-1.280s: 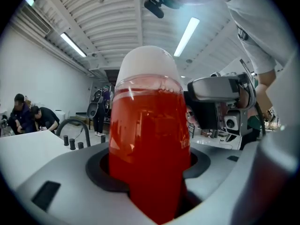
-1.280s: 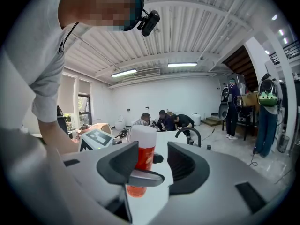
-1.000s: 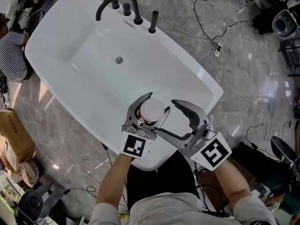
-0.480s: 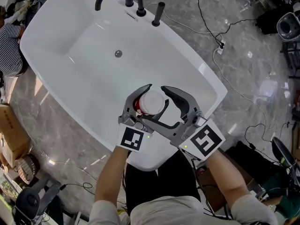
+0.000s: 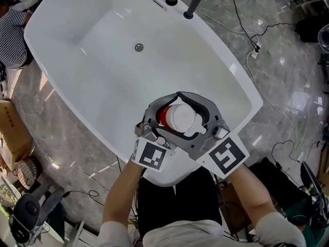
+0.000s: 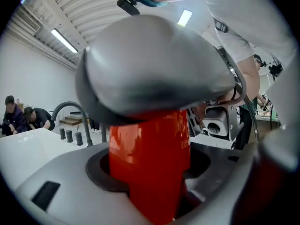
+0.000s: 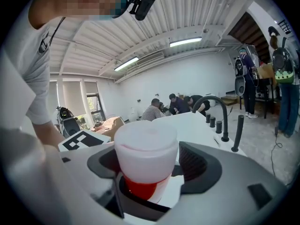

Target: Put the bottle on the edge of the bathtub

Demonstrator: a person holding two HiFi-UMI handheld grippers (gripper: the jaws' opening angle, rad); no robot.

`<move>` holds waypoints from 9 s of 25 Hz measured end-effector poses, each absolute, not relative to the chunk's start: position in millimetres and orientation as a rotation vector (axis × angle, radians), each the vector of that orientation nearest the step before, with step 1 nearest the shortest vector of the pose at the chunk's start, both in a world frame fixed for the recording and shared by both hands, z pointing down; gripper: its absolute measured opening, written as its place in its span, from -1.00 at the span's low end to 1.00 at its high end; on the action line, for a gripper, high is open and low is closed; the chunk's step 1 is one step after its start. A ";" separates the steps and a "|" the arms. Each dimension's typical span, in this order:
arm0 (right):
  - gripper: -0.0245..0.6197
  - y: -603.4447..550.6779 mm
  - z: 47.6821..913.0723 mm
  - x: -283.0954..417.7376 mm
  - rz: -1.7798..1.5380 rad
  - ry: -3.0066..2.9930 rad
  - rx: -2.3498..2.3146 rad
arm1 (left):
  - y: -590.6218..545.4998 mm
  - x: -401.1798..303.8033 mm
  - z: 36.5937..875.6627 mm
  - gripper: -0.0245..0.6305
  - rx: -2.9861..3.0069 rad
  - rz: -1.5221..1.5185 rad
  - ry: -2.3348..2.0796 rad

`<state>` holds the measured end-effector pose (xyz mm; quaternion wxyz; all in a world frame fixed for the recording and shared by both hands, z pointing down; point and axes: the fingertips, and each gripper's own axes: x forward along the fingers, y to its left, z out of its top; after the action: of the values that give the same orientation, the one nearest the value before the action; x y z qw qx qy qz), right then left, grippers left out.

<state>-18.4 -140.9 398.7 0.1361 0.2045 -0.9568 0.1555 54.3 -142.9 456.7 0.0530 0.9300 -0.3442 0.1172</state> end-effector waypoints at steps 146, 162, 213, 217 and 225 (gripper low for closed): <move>0.01 -462.1 524.2 155.0 0.274 -2.333 1.420 | -84.2 13.0 591.1 -0.89 2.232 0.505 -1.334; 0.02 -455.4 534.5 161.0 0.286 -2.336 1.427 | -84.9 12.1 590.9 -0.89 2.239 0.500 -1.337; -0.44 -316.9 513.4 159.4 0.339 -2.390 1.452 | -81.0 4.3 535.9 -0.89 2.226 0.387 -1.389; -0.77 -297.2 493.4 156.6 0.340 -2.398 1.480 | -81.5 2.8 512.5 -0.89 2.253 0.380 -1.398; -0.90 -269.1 450.5 139.3 0.282 -2.426 1.497 | -85.9 -7.0 471.8 -0.89 2.288 0.360 -1.430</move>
<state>139.3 -269.1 450.5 0.1382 0.5177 -0.8387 0.0976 -7.0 -85.9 471.8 0.2081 0.8222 -0.5137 0.1295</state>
